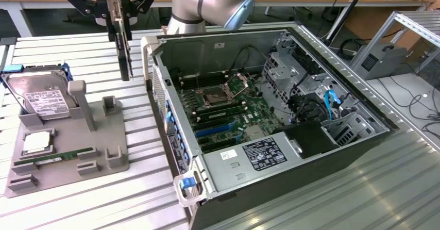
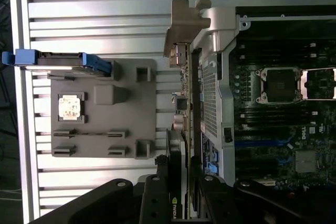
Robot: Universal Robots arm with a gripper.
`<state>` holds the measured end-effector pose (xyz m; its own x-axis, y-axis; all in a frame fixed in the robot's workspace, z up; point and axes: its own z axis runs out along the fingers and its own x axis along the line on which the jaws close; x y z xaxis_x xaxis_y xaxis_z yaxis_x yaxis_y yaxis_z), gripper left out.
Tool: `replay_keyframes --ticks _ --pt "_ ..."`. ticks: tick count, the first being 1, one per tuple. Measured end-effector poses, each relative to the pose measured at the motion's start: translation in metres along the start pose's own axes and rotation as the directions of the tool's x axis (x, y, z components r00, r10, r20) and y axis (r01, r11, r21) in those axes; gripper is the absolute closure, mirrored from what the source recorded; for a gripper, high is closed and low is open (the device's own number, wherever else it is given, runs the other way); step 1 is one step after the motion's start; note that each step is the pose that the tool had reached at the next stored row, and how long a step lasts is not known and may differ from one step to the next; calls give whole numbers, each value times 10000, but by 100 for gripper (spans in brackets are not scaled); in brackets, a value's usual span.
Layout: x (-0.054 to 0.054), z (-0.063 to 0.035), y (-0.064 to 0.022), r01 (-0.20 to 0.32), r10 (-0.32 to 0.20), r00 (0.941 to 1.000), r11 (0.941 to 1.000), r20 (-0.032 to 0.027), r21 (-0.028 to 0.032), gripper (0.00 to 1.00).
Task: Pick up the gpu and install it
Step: 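Pick up the gpu and move the gpu toward the slot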
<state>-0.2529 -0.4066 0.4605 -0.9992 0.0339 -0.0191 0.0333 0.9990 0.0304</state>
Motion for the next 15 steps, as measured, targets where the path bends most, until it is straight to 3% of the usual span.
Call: replay_keyframes --ticks 15 --pt "-112 2 4 0 0 10000 10000 0 0 73"
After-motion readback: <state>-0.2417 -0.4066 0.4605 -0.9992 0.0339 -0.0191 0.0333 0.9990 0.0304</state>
